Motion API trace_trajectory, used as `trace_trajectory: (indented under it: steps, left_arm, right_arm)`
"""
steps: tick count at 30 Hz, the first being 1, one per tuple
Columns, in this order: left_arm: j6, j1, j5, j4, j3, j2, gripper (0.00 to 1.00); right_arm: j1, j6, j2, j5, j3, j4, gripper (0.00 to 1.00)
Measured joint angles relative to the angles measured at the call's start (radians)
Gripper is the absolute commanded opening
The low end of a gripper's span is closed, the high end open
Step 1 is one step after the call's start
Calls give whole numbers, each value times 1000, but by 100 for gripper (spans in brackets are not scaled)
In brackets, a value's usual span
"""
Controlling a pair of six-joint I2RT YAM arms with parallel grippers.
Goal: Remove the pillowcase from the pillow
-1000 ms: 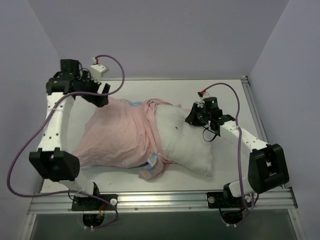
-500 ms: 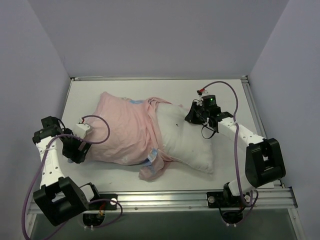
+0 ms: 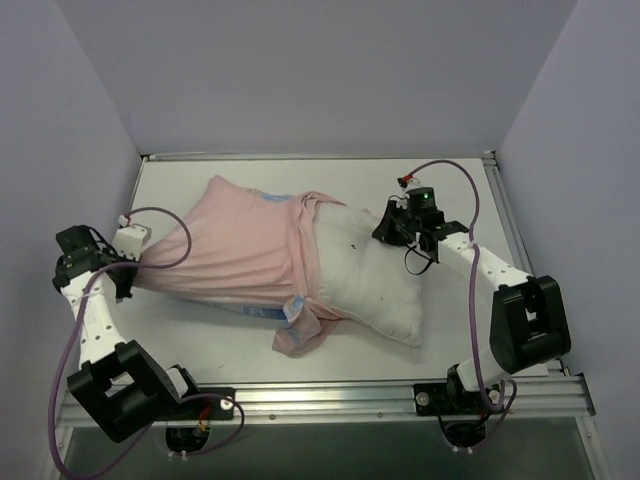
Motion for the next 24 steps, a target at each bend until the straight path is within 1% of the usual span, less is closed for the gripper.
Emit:
trace_trajectory:
  steps: [3,5,7,10,13,16,17,19,21,24]
  left_arm:
    - [-66,85,-19,48,96,17,2]
    - [-108,138,-5,54,201,42,2]
    - [-146,166,21,59,293,54,2]
    - [-204,170,54,66,390,52,2]
    - [-267,170,87,65,457,51,2]
    - [-323,153,161,56,510,45,2]
    - [-337,125,165,62,518,34,2]
    - [-364,45,156,79,521,3,2]
    - [-403,-37,171,88,531,-20,2]
    - [-468,-105,187,73,592,-11,2]
  right_arm:
    - [-25,0,0,-8,8,-3,0]
    - [-40,0,0,-11,12,-6,0]
    - [-51,0,-1,-16,14,-6,0]
    - [-65,-5,-9,-24,14,-17,0]
    - [-95,-13,-33,-38,18,-45,0]
    - [-123,-30,-60,-32,47,-105,1]
    - [-123,-40,-64,-15,70,-140,13]
    - [-107,-59,-65,56,127,-215,57]
    - [-69,-96,-64,169,201,-301,64]
    - [4,-126,-66,305,329,-406,65]
